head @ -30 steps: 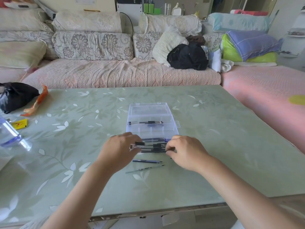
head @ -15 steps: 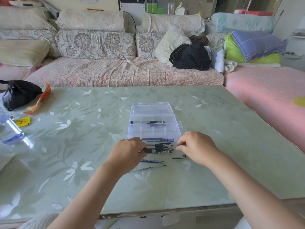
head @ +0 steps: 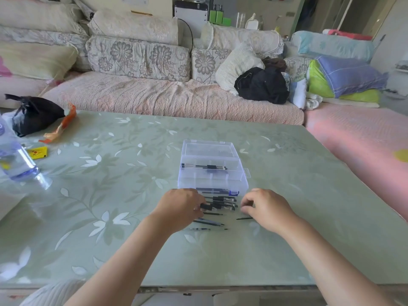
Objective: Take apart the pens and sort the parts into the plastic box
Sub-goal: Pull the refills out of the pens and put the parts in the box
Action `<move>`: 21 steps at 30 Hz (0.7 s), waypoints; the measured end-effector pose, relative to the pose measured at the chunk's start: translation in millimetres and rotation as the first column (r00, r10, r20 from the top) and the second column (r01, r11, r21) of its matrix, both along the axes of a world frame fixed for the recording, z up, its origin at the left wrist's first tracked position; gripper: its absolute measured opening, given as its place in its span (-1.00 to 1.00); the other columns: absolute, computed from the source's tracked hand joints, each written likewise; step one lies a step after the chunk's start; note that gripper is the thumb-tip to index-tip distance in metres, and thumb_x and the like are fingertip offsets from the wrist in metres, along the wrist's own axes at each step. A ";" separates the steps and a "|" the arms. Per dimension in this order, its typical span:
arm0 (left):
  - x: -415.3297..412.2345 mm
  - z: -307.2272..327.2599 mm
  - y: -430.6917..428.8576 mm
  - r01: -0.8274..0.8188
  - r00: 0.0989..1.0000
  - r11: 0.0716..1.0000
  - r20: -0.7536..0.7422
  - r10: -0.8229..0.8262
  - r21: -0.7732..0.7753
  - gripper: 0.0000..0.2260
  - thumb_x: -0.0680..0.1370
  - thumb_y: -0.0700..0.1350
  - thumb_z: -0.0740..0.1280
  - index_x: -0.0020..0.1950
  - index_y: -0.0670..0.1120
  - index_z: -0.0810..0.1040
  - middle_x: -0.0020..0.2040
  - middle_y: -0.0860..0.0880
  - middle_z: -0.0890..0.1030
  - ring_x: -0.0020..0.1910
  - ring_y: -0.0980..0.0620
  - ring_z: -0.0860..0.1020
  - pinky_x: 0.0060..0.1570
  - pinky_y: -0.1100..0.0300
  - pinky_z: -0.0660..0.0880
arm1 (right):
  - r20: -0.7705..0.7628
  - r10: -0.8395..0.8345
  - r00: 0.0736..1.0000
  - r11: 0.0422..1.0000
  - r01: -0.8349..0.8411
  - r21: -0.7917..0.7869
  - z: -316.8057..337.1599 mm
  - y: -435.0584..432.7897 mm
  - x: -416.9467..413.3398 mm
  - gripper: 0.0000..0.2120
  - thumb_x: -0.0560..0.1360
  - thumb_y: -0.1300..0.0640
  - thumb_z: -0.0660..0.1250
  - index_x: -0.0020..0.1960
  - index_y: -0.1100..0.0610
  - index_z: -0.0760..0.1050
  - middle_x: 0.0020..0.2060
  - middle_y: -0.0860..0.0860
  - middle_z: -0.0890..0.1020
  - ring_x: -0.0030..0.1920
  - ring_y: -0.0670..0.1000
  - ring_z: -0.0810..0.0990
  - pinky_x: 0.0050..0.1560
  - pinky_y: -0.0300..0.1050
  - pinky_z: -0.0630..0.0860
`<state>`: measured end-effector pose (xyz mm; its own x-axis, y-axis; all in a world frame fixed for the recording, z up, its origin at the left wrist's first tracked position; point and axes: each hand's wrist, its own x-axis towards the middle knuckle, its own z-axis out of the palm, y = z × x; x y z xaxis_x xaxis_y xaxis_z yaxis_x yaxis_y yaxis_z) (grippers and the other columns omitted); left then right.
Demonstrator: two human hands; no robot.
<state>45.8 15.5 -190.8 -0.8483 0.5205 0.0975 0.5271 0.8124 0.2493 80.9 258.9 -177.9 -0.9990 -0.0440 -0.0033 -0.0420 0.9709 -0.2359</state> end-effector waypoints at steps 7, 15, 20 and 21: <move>-11.3 12.7 -12.9 -0.023 1.000 0.997 0.000 0.023 0.079 -0.85 0.54 0.01 0.32 0.07 0.05 0.60 -0.02 0.10 0.59 -0.02 0.04 0.53 -0.19 0.19 0.35 | -0.125 -0.028 0.992 0.994 0.014 -0.107 12.5 -10.5 -4.8 -0.96 0.50 -0.04 0.34 -0.10 -0.16 0.57 -0.13 -0.26 0.59 -0.19 -0.25 0.50 -0.16 -0.22 0.45; -32.8 29.0 -38.2 -0.191 0.980 0.950 0.095 0.172 0.245 -0.86 0.53 0.10 0.32 0.01 0.13 0.63 -0.06 0.12 0.63 -0.12 0.04 0.56 -0.25 0.23 0.45 | -0.159 0.091 0.983 0.995 -0.082 0.063 31.1 -49.0 -58.3 -0.87 0.54 0.01 0.30 0.04 -0.13 0.59 -0.03 -0.20 0.62 -0.02 -0.10 0.55 -0.11 -0.18 0.41; -40.1 28.4 -46.7 -0.221 0.974 0.937 0.116 0.196 0.270 -0.84 0.54 0.12 0.31 0.03 0.12 0.62 -0.06 0.10 0.62 -0.12 0.02 0.55 -0.22 0.18 0.47 | 0.038 0.168 0.985 0.953 -0.172 0.248 39.5 -68.6 -97.4 -0.85 0.43 -0.02 0.43 0.01 -0.13 0.61 -0.08 -0.20 0.65 -0.03 -0.10 0.56 -0.10 -0.18 0.41; -41.3 28.7 -47.2 -0.223 0.973 0.936 0.119 0.197 0.274 -0.84 0.54 0.13 0.31 0.02 0.12 0.62 -0.07 0.10 0.61 -0.14 0.01 0.54 -0.26 0.19 0.44 | 0.099 0.178 0.979 0.945 -0.198 0.260 42.1 -72.5 -102.3 -0.84 0.41 -0.03 0.46 -0.01 -0.13 0.62 -0.11 -0.21 0.65 -0.07 -0.12 0.55 -0.14 -0.19 0.41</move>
